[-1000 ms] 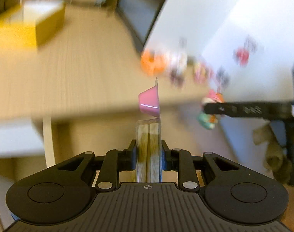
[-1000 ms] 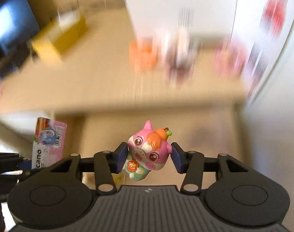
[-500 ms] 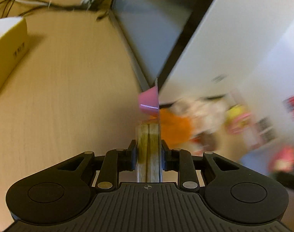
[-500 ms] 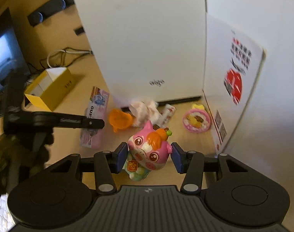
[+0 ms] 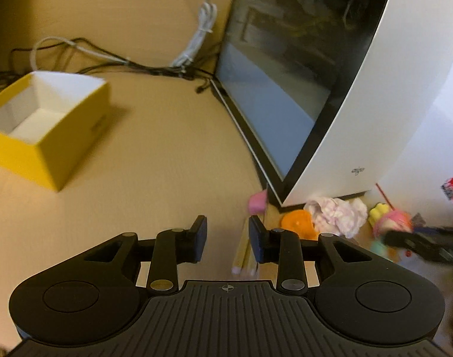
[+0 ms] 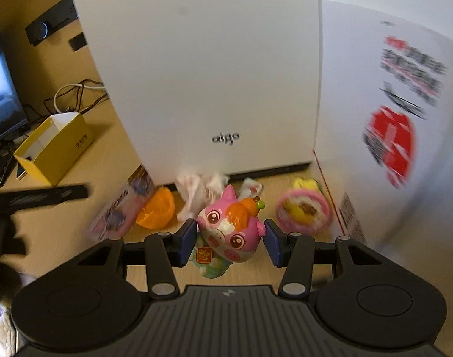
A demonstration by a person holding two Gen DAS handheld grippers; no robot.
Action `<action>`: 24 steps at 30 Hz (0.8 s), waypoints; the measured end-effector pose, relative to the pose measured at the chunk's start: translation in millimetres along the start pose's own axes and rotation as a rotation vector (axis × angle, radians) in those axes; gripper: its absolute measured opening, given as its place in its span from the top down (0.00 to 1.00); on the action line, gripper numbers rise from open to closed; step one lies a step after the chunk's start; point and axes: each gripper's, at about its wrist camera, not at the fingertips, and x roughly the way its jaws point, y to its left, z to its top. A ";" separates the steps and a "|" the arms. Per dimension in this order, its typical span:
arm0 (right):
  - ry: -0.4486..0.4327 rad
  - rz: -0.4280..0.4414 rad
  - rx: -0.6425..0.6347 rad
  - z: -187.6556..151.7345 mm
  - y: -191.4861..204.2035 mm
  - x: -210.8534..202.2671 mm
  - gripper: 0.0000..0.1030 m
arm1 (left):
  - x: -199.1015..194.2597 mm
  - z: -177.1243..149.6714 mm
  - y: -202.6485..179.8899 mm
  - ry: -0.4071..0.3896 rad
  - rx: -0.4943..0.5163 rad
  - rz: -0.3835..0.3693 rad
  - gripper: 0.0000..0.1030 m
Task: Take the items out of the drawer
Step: 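Set the card and cat figurine on the desk top, opening both grippers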
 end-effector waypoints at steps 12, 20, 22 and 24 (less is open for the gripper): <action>0.107 0.216 -0.110 4.4 58.3 78.6 0.54 | -40.1 -73.7 19.2 0.122 -0.118 -0.015 0.67; 0.093 0.245 -0.138 13.1 57.1 84.9 0.46 | -33.6 -107.5 17.0 0.256 -0.058 0.018 0.67; 0.059 0.252 -0.129 13.6 55.1 73.8 0.40 | -31.7 -114.0 15.0 0.285 -0.037 0.013 0.67; 0.030 0.252 -0.126 14.1 52.5 59.3 0.38 | -31.1 -120.1 13.4 0.307 -0.021 0.002 0.67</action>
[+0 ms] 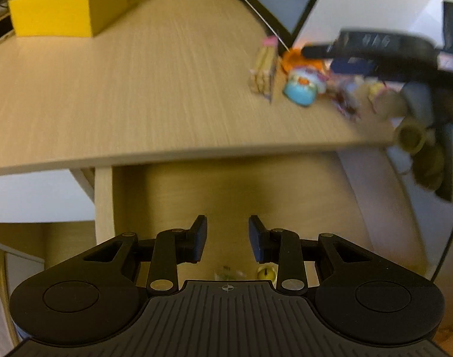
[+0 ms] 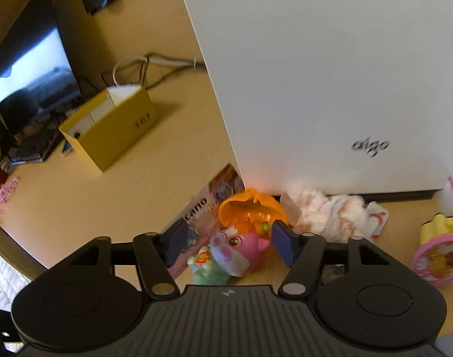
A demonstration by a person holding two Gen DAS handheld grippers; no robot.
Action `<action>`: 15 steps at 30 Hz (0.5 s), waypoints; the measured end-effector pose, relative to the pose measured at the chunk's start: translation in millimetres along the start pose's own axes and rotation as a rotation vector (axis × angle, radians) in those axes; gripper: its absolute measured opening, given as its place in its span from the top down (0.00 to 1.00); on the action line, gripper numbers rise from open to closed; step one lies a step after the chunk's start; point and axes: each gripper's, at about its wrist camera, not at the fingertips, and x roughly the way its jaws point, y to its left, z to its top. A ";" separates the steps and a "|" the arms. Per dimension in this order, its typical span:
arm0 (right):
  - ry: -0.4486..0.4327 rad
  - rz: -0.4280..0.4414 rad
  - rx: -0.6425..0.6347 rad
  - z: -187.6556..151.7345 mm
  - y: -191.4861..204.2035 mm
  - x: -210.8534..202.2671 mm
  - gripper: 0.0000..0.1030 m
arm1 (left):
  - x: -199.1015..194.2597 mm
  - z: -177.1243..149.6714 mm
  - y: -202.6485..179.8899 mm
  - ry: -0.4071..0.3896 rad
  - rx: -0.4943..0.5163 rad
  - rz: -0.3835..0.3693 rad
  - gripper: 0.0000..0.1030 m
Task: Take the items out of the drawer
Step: 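Set the card and cat figurine on the desk top, opening both grippers, then reach the left gripper into the drawer and grasp the red Hello Kitty keychain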
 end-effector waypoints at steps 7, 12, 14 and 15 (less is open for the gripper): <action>-0.030 -0.050 0.018 -11.0 3.9 -52.0 0.35 | 19.9 -15.1 -8.2 0.195 0.101 -0.041 0.67; 0.030 -0.106 0.029 -43.6 5.8 -73.0 0.35 | 45.3 -27.9 -19.8 0.380 0.126 -0.107 0.67; 0.071 -0.114 0.054 -60.2 2.4 -77.0 0.35 | 58.0 -33.1 -25.9 0.448 0.123 -0.120 0.67; 0.092 -0.123 0.060 -68.9 0.6 -77.9 0.35 | 65.2 -35.6 -29.7 0.479 0.124 -0.112 0.67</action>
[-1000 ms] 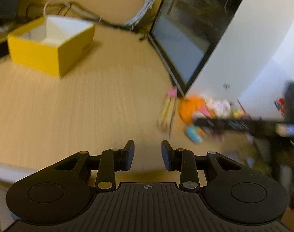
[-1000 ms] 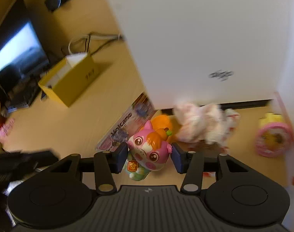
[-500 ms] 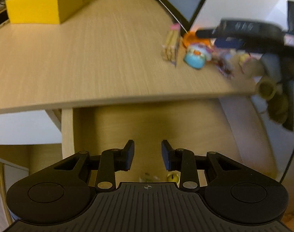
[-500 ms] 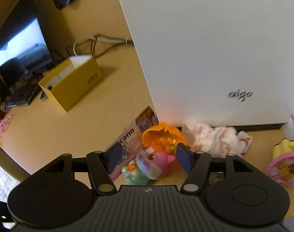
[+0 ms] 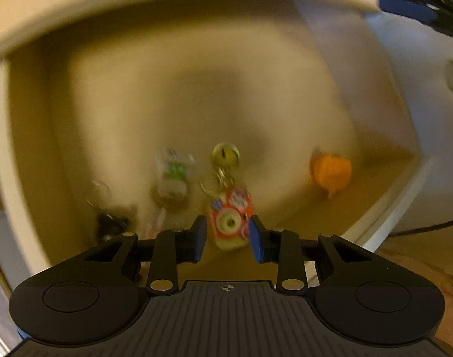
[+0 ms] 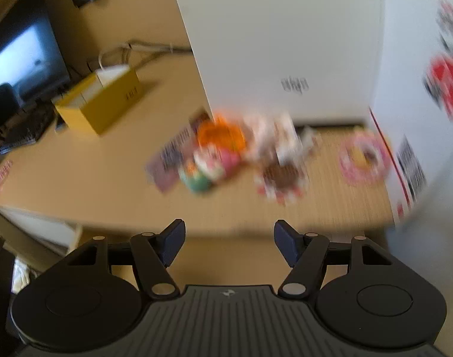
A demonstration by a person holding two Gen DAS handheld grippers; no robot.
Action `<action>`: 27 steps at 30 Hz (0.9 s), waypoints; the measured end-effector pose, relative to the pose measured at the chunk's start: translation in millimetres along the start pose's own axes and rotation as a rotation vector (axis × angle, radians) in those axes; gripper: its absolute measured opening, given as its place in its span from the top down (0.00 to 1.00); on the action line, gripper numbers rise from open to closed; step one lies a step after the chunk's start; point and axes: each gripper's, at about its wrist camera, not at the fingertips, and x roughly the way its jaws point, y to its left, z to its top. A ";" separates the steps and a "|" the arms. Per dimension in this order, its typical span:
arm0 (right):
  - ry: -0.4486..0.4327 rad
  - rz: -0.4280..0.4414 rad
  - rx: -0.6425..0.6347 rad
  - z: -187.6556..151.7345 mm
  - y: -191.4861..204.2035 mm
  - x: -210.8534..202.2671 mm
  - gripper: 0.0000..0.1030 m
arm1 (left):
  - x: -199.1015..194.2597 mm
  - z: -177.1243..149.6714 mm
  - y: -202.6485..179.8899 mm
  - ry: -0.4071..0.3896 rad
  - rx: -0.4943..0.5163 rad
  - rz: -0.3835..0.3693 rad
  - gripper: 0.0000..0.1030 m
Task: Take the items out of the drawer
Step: 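Reach the left gripper into the drawer and grasp the red Hello Kitty keychain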
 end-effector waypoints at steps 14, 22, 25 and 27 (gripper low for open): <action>0.152 -0.107 0.041 -69.4 -33.5 -11.0 0.35 | 38.8 23.7 -29.3 0.131 0.050 0.170 0.66; 0.159 -0.119 0.030 -78.8 -35.7 -12.1 0.35 | 40.3 16.7 -36.0 0.123 0.089 0.233 0.66; 0.157 -0.123 0.008 -79.9 -32.9 -12.8 0.35 | 39.7 14.3 -35.5 0.116 0.091 0.239 0.66; 0.159 -0.120 -0.003 -79.8 -32.0 -12.8 0.35 | 38.9 13.9 -33.1 0.112 0.076 0.230 0.64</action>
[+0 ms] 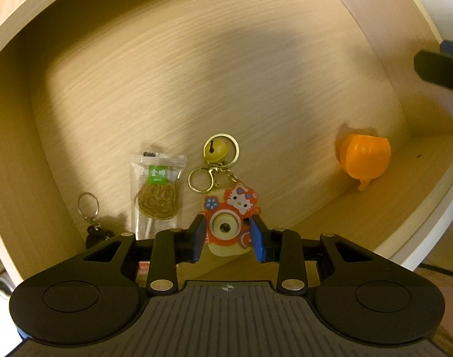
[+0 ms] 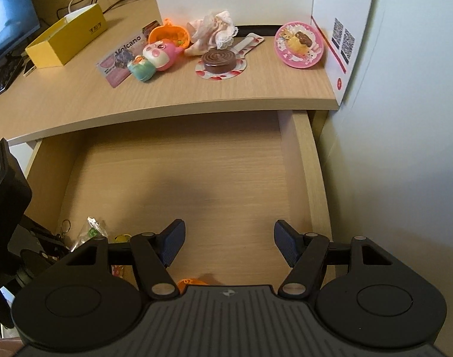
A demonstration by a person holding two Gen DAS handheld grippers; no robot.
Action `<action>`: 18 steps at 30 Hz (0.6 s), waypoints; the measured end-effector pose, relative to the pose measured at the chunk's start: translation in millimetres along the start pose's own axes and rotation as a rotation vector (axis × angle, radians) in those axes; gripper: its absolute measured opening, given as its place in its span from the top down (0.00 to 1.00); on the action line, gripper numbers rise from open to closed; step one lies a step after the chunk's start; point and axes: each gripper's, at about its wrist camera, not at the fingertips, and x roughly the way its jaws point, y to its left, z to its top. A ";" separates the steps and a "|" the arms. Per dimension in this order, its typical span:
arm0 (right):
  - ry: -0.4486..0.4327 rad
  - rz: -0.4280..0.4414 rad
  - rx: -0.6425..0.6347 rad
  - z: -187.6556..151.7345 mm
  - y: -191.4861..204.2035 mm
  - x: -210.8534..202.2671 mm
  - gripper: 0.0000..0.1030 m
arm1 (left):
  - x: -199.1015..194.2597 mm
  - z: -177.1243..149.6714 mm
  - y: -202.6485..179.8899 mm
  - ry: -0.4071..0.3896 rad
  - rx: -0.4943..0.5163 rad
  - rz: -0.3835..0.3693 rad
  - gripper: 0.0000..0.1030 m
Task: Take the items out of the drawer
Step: 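Reach the left gripper into the drawer and grasp the red Hello Kitty keychain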
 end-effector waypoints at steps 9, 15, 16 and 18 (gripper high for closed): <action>0.029 0.014 -0.015 -3.8 0.8 4.7 0.35 | 4.5 0.1 5.7 -0.016 -0.092 -0.172 0.52; 0.036 0.007 -0.007 -5.2 -0.7 6.0 0.35 | 6.6 -2.0 -2.8 -0.031 -0.027 -0.036 0.54; 0.037 0.006 -0.006 -5.6 -0.6 6.0 0.35 | 8.7 -1.9 -2.0 -0.029 -0.026 -0.033 0.52; 0.039 0.003 -0.006 -5.9 -0.9 6.7 0.35 | 9.4 0.4 2.6 -0.027 -0.053 -0.077 0.59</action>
